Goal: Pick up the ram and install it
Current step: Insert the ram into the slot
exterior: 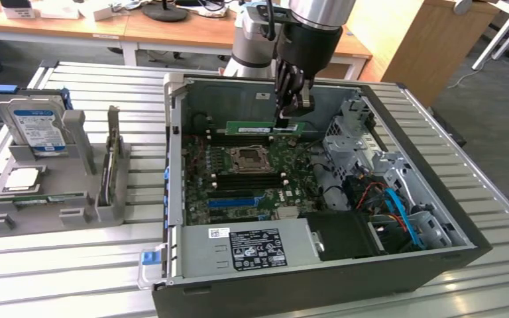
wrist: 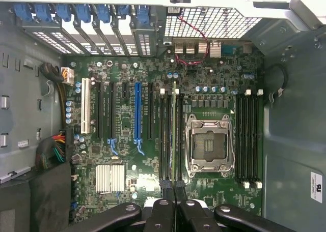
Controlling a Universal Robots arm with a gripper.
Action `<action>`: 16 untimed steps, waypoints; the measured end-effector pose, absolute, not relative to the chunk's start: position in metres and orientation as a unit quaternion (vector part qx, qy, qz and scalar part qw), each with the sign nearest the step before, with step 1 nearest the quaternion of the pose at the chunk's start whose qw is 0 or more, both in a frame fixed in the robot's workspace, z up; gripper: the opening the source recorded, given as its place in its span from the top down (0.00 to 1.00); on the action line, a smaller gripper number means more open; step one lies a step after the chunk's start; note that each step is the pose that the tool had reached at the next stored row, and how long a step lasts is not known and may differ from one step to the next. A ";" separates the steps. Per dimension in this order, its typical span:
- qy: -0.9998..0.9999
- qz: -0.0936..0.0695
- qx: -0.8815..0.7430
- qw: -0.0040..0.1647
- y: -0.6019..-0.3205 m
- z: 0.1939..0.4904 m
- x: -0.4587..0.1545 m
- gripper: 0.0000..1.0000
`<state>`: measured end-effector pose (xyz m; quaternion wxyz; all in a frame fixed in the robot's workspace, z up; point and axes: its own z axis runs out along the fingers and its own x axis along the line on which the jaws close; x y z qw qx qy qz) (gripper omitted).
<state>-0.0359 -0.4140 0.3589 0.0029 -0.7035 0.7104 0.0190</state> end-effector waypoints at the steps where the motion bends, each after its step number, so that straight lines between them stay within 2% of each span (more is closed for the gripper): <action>1: 0.710 0.019 -0.703 0.003 -0.414 0.359 -0.036 0.88; 16: 0.710 0.019 -0.703 0.003 -0.414 0.340 -0.036 0.88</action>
